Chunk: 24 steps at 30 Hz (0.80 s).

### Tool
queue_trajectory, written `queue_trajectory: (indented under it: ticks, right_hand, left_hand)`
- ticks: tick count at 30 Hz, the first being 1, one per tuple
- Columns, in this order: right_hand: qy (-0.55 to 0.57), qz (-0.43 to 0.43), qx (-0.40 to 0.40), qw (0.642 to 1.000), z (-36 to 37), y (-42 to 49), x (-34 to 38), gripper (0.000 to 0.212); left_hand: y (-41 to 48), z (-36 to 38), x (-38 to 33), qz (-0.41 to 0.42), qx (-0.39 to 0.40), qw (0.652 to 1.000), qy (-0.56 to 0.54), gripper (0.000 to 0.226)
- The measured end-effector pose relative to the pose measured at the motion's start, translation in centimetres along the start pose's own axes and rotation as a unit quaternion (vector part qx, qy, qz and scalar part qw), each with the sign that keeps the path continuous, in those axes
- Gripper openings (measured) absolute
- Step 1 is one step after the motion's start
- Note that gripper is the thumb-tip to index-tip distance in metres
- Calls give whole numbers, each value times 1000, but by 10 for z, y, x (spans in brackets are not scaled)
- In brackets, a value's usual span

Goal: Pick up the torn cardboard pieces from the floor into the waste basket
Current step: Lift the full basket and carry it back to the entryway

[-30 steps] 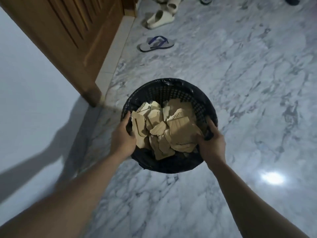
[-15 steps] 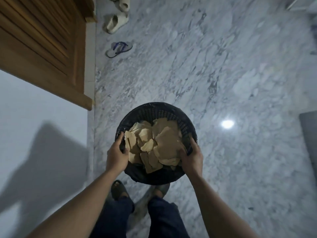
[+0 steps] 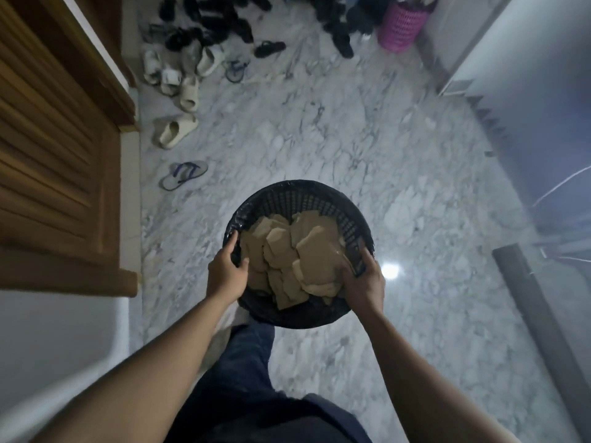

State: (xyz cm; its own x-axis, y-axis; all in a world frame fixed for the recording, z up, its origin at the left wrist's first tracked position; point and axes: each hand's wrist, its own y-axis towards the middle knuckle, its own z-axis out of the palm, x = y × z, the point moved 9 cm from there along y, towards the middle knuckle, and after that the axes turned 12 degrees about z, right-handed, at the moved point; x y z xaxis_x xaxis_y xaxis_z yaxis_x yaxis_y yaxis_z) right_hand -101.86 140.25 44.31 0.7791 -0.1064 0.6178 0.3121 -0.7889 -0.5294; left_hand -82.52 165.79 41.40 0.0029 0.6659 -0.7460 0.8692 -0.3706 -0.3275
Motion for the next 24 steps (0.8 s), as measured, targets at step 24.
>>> queue_trajectory:
  ticks: [24]
  right_hand:
    - [107, -32, -58, 992, -120, 437, 355, 67]
  left_hand:
    - [481, 55, -410, 140, -21, 989, 30, 58]
